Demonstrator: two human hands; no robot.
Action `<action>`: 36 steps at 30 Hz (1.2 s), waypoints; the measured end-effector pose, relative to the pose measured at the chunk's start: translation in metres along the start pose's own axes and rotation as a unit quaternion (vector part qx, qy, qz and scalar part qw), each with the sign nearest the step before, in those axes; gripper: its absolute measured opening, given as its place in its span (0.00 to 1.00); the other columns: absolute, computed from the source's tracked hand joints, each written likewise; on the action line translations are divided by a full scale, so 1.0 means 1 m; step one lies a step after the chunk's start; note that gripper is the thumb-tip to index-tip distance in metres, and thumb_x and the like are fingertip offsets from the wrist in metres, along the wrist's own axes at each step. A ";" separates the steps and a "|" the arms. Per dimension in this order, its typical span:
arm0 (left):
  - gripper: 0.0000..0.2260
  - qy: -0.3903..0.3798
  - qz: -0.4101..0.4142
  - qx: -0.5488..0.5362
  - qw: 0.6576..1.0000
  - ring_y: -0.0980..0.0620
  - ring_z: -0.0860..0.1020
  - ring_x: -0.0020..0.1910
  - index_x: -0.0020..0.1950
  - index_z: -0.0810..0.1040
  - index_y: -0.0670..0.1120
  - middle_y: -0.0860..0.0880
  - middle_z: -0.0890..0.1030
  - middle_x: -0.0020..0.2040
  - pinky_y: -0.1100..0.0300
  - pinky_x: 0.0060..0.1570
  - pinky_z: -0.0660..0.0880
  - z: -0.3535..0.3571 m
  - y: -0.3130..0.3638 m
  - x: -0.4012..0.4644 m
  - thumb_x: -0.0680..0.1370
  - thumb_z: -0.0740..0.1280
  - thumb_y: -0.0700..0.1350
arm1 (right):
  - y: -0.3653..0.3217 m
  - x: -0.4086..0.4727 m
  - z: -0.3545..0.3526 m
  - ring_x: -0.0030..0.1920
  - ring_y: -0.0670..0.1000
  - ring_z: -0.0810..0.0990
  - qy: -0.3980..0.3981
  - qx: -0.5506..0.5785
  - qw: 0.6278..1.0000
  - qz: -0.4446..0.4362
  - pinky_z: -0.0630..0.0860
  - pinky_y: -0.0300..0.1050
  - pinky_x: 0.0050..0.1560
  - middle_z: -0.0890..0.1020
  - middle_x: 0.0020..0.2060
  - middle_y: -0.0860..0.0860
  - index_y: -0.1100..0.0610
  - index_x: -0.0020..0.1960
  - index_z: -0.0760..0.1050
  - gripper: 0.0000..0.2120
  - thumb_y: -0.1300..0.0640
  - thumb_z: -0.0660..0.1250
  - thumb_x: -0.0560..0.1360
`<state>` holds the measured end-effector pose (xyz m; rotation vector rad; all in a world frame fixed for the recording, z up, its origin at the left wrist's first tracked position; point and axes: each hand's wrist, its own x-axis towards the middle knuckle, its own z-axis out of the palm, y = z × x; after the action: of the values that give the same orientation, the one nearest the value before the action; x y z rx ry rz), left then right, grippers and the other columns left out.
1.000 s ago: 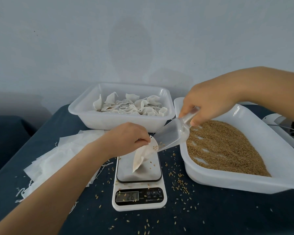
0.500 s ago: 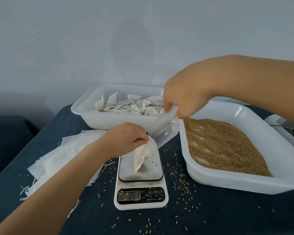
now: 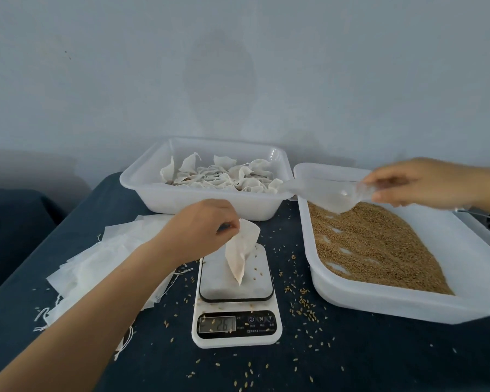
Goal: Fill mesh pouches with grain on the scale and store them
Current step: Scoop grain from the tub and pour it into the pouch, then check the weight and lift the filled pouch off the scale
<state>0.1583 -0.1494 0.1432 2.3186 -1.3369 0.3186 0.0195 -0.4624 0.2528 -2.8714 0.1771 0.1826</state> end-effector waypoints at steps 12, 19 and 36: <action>0.08 0.014 -0.001 0.257 0.966 0.47 0.75 0.49 0.46 0.76 0.47 0.50 0.78 0.44 0.54 0.51 0.66 -0.021 -0.006 0.040 0.78 0.60 0.49 | 0.090 0.005 0.112 0.48 0.46 0.76 0.048 0.009 0.981 0.186 0.72 0.42 0.48 0.78 0.50 0.45 0.49 0.55 0.74 0.12 0.43 0.63 0.77; 0.07 0.085 0.039 0.220 0.971 0.41 0.78 0.41 0.32 0.79 0.42 0.44 0.79 0.38 0.46 0.39 0.76 0.004 0.014 0.007 0.64 0.77 0.40 | 0.087 0.004 0.127 0.45 0.44 0.76 0.020 -0.002 0.980 0.197 0.74 0.43 0.46 0.79 0.47 0.44 0.45 0.44 0.74 0.08 0.41 0.65 0.74; 0.13 0.006 -0.027 0.096 0.995 0.50 0.74 0.47 0.50 0.69 0.47 0.53 0.76 0.49 0.61 0.40 0.63 0.030 0.014 -0.029 0.74 0.67 0.54 | -0.143 0.027 0.125 0.57 0.49 0.73 0.087 -0.095 0.982 -0.138 0.71 0.44 0.50 0.75 0.56 0.47 0.51 0.65 0.70 0.24 0.39 0.65 0.73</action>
<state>0.1308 -0.1484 0.1089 2.5009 -1.2864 0.4625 0.0520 -0.2949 0.1645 -3.0596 -0.2178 -0.1110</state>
